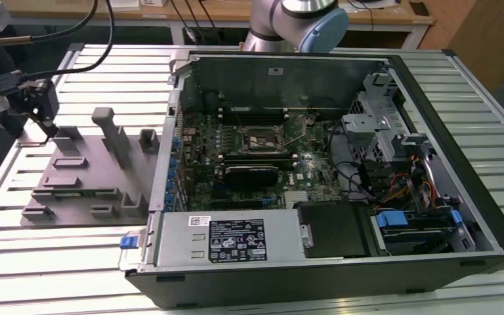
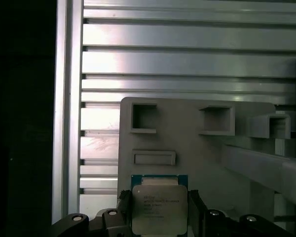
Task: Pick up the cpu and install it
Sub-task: 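Pick up the cpu and move it towards the insertion slot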
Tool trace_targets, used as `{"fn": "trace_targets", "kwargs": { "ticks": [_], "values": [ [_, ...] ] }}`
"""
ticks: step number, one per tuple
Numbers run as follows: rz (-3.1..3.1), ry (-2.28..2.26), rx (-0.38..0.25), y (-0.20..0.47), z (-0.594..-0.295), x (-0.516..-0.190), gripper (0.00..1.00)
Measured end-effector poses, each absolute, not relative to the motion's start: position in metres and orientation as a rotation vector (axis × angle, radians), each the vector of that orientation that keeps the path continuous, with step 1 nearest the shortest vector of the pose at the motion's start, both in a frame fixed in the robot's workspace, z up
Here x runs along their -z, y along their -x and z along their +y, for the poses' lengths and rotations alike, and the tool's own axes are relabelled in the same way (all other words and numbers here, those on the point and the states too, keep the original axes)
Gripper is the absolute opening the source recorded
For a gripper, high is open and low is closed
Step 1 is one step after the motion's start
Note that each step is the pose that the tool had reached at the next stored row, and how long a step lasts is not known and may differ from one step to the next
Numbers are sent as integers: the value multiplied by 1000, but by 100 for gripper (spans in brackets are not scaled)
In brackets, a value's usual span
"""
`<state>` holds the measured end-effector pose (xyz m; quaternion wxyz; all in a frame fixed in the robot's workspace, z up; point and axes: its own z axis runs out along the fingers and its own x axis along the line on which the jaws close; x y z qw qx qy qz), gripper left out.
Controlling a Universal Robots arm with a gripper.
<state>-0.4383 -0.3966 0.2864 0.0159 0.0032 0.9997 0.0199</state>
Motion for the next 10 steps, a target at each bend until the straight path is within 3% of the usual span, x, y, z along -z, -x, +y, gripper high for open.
{"fn": "trace_targets", "kwargs": {
  "ticks": [10],
  "values": [
    [3108, -10, -61, 438, -397, -304, 54]
  ]
}}
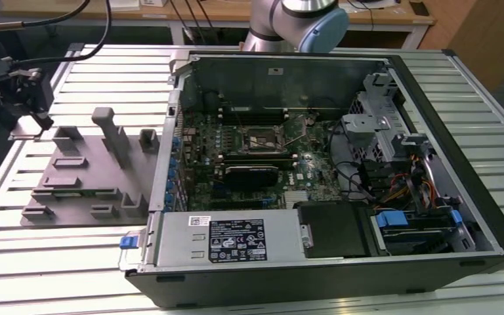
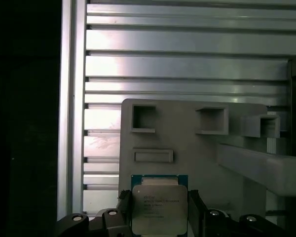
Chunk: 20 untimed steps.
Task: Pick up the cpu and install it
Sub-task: 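Pick up the cpu and move it towards the insertion slot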
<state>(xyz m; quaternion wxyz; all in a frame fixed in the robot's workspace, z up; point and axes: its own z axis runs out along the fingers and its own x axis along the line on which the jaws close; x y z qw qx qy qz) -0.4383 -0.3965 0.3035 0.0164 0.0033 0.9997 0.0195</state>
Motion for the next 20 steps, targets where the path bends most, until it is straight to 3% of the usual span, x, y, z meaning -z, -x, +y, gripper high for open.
{"fn": "trace_targets", "kwargs": {
  "ticks": [20],
  "values": [
    [3107, -10, -59, 438, -396, -339, 54]
  ]
}}
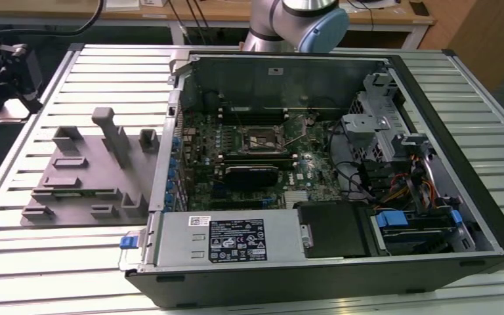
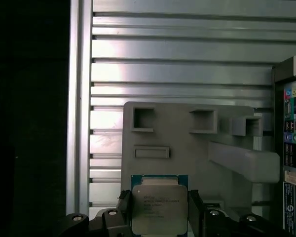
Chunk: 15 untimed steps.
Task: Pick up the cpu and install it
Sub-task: 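Pick up the cpu and move it towards the insertion slot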
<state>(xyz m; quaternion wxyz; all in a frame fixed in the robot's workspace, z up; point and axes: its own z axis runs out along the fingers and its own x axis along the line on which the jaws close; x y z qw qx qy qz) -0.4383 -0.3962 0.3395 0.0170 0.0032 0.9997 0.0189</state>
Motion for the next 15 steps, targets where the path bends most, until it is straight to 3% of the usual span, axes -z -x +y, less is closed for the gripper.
{"fn": "trace_targets", "kwargs": {
  "ticks": [15],
  "values": [
    [3105, -10, -58, 438, -396, -366, 54]
  ]
}}
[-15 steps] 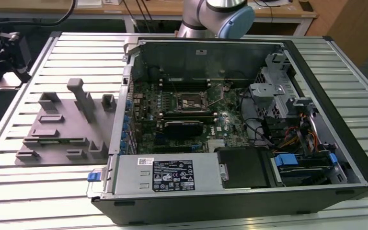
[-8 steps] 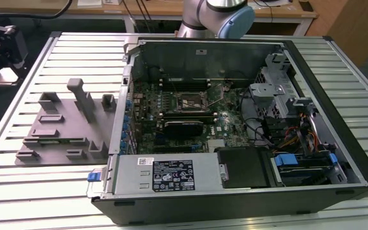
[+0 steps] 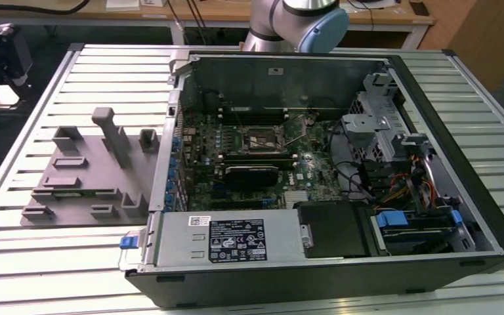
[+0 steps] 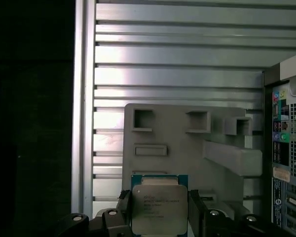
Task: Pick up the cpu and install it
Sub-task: 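Pick up the cpu and move it towards the insertion slot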
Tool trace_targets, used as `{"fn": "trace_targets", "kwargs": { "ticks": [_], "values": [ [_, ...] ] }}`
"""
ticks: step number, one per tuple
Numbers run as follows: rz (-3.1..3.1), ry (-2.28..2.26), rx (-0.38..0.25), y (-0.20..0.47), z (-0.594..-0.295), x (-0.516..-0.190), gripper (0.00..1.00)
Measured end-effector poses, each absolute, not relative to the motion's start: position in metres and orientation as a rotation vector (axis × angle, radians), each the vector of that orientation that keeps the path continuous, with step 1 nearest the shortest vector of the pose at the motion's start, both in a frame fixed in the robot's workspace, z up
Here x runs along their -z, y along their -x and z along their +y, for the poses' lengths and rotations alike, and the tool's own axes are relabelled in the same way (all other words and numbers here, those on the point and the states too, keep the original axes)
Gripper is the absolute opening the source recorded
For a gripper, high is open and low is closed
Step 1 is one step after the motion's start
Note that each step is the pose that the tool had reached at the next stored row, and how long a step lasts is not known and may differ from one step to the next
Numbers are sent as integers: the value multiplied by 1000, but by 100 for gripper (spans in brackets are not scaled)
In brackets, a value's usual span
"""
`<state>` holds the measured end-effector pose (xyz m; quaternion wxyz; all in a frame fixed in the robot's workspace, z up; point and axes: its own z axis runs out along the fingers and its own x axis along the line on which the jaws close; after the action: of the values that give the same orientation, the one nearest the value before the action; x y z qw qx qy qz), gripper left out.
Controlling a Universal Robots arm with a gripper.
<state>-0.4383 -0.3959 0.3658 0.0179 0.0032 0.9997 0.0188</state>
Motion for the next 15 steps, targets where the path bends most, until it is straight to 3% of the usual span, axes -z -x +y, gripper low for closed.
{"fn": "trace_targets", "kwargs": {
  "ticks": [15],
  "values": [
    [3104, -10, -58, 438, -396, -390, 54]
  ]
}}
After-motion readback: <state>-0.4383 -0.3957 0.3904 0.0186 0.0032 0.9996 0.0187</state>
